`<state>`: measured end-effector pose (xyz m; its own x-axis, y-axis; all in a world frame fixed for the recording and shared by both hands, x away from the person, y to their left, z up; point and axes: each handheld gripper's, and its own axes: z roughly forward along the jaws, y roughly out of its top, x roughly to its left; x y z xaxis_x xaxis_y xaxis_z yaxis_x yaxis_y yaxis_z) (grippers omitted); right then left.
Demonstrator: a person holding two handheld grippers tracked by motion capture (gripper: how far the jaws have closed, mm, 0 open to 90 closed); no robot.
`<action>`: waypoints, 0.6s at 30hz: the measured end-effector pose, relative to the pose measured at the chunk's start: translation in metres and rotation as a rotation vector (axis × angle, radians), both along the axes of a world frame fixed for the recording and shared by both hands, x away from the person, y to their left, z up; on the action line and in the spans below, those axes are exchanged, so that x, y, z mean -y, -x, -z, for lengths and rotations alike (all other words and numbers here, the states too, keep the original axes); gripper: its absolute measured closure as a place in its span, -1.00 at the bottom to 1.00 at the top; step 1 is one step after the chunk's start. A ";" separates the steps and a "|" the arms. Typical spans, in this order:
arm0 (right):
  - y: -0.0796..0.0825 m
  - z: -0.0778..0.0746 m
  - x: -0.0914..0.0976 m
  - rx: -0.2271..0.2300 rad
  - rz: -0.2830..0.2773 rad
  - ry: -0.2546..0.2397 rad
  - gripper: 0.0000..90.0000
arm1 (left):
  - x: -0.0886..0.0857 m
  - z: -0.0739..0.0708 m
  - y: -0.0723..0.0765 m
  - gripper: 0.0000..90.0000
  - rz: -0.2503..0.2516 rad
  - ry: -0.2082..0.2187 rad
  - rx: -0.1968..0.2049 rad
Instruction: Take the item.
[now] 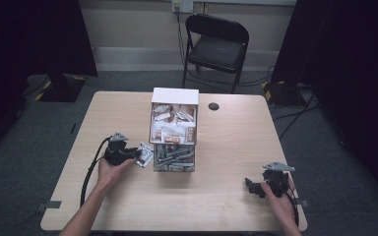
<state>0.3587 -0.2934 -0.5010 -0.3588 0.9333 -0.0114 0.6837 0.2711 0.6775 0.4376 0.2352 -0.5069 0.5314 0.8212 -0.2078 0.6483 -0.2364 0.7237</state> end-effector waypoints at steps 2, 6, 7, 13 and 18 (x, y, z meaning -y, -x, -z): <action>0.000 0.000 0.000 0.000 -0.001 0.000 -1.00 | -0.001 0.000 0.000 0.59 -0.004 0.001 -0.004; 0.000 0.000 0.000 0.000 0.000 0.000 -1.00 | -0.004 -0.004 0.001 0.34 -0.021 0.003 0.000; 0.000 0.000 0.000 0.000 0.000 0.000 -1.00 | -0.005 -0.004 0.001 0.29 -0.021 0.014 0.001; 0.000 0.000 0.000 0.000 0.000 0.000 -1.00 | -0.010 -0.011 0.004 -0.01 -0.025 0.014 0.011; 0.000 0.000 0.000 0.000 -0.002 0.000 -1.00 | -0.015 -0.020 0.011 -0.27 -0.031 -0.008 0.021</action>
